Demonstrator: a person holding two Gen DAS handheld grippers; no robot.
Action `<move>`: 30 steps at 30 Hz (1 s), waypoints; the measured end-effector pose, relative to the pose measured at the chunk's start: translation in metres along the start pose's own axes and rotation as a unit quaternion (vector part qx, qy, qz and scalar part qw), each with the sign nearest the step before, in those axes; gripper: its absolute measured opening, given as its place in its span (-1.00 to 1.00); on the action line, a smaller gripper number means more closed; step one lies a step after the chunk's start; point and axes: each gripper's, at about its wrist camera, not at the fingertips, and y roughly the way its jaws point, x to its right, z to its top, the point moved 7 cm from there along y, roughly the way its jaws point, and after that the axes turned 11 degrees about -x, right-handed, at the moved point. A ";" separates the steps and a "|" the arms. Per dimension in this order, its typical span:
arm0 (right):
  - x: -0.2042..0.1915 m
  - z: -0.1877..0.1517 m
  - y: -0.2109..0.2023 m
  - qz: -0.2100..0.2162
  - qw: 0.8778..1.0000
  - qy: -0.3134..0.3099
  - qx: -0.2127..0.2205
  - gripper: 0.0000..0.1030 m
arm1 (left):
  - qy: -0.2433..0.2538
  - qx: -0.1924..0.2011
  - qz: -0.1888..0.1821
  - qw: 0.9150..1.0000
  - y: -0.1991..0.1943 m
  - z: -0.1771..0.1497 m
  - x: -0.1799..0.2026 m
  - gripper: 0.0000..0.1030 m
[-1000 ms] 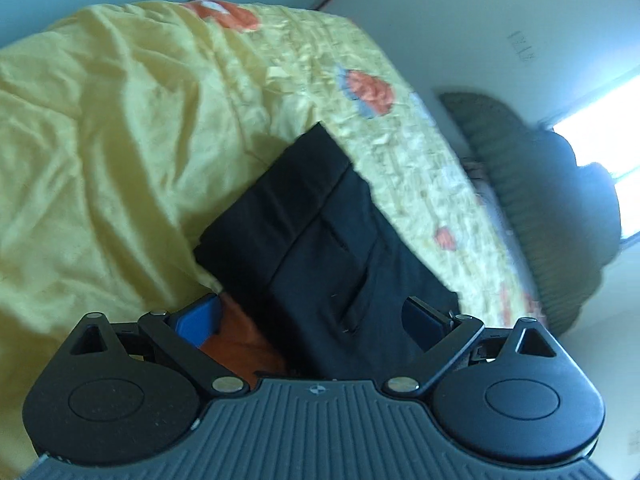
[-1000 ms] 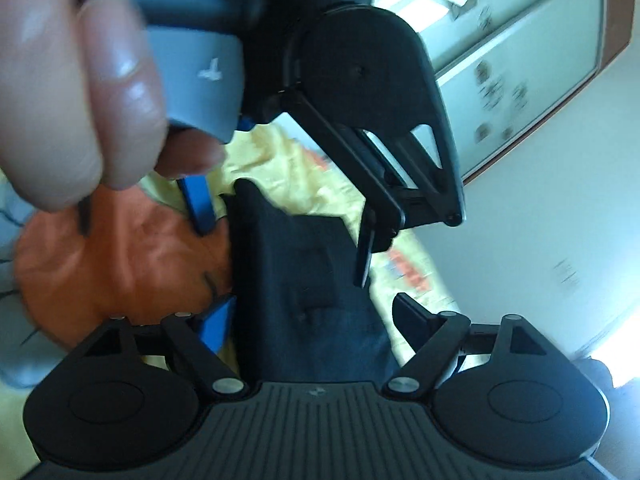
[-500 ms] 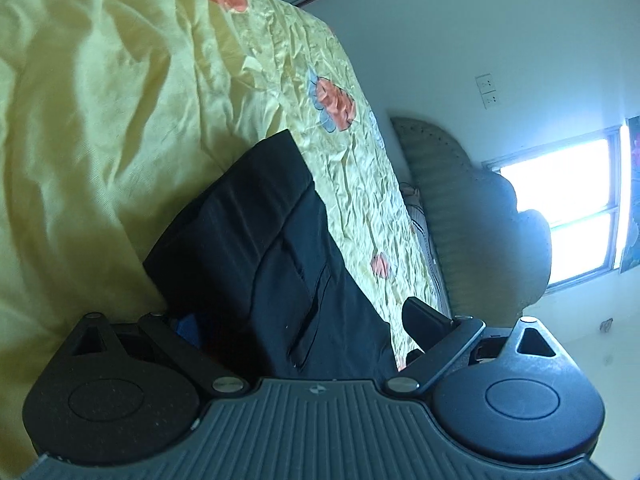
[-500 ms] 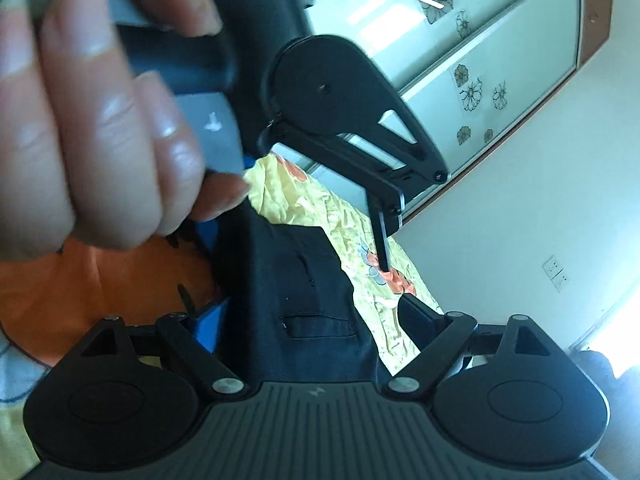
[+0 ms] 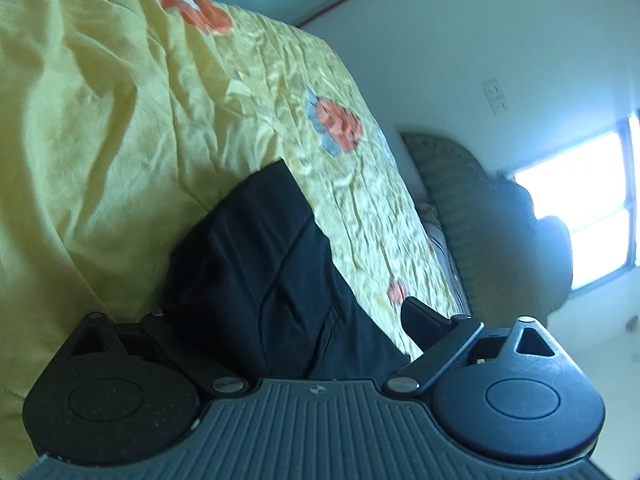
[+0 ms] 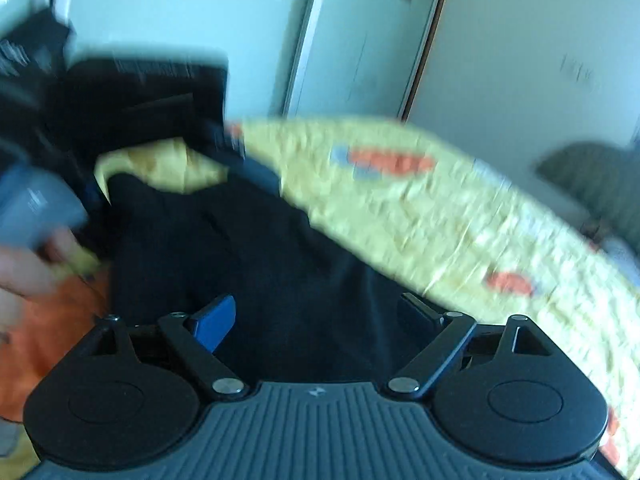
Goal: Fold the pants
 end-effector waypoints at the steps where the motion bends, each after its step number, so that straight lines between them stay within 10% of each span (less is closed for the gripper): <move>1: -0.003 -0.001 0.006 0.007 1.000 -0.007 -0.009 0.65 | 0.002 0.005 0.014 1.000 0.001 0.001 0.000 0.61; 5: 0.006 -0.001 -0.011 0.032 0.999 0.021 0.025 0.66 | 0.047 0.013 0.099 0.994 0.003 0.000 0.001 -0.47; 10: 0.032 0.003 -0.002 0.081 0.990 0.113 0.031 0.67 | 0.096 0.057 0.121 0.986 -0.017 -0.017 0.029 -0.57; 16: 0.063 -0.011 -0.045 0.150 0.958 0.227 0.091 0.68 | 0.232 0.109 0.131 0.958 -0.033 -0.074 0.115 -0.59; 30: 0.185 -0.129 -0.137 0.053 0.915 0.373 0.145 0.68 | 0.384 0.051 0.056 0.920 0.043 -0.210 0.243 -0.58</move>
